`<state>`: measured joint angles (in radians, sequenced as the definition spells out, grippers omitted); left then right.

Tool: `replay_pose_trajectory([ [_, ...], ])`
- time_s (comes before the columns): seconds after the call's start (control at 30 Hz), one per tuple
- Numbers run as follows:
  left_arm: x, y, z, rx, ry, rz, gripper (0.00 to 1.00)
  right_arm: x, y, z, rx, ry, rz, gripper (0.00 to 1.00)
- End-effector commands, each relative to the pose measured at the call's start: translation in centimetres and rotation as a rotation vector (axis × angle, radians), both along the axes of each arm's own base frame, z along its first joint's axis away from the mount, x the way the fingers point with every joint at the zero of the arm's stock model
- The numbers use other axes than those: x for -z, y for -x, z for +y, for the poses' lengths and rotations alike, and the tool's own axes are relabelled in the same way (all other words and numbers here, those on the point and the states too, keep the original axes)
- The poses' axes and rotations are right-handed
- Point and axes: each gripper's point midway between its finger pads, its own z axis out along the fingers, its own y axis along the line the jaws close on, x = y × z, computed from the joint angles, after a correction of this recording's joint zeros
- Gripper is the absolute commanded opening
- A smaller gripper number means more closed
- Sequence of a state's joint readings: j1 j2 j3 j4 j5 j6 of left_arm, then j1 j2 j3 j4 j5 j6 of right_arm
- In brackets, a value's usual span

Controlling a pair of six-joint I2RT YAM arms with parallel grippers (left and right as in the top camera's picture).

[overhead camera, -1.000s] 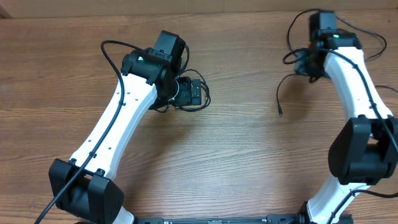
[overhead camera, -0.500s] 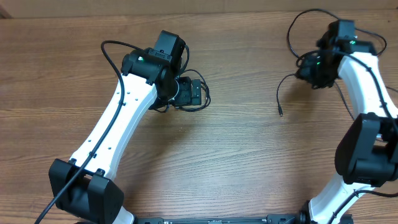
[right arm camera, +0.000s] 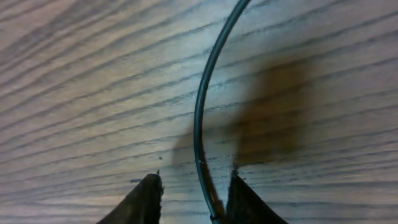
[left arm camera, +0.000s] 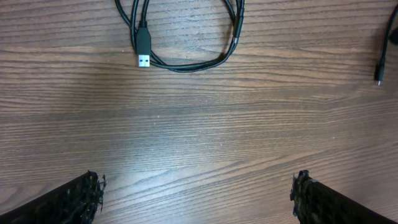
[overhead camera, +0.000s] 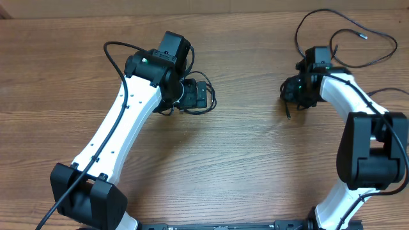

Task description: Untangle cables

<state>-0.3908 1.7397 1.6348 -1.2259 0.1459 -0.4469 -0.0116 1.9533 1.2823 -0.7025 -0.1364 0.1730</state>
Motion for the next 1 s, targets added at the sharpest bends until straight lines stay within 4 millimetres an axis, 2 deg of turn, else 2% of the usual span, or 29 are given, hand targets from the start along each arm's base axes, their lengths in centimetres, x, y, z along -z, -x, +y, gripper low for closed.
replay_pose_trajectory([
  [0.0,0.2,0.0,-0.2,-0.005,0.007,0.010,1.00,0.3,0.4,-0.3,-0.005,0.035,0.002,0.30],
  [0.2,0.2,0.0,-0.2,-0.005,0.007,0.010,1.00,0.4,0.6,-0.3,-0.005,0.035,0.012,0.26],
  [0.4,0.2,0.0,-0.2,-0.005,0.007,0.011,1.00,1.8,1.6,-0.1,-0.011,0.031,0.055,0.23],
  [0.57,0.2,0.0,-0.3,-0.005,0.007,0.009,1.00,2.2,1.6,0.2,-0.018,0.032,0.060,0.22],
  [0.6,0.2,0.0,-0.2,-0.005,0.007,0.010,1.00,2.2,1.6,0.2,-0.017,0.034,0.058,0.17],
  [0.63,0.2,0.0,-0.2,-0.005,0.007,0.011,1.00,2.2,1.5,0.0,-0.015,0.043,0.056,0.11],
  [0.73,0.2,0.1,-0.2,-0.005,0.006,0.012,0.99,2.2,1.3,-1.3,0.030,0.108,0.053,0.04],
  [0.83,0.2,0.1,-0.2,-0.005,0.006,0.013,1.00,2.1,1.0,-2.7,0.070,0.183,0.041,0.04],
  [0.97,0.2,0.1,-0.2,-0.005,0.005,0.013,0.99,0.7,-0.3,-4.5,0.096,0.282,0.010,0.04],
])
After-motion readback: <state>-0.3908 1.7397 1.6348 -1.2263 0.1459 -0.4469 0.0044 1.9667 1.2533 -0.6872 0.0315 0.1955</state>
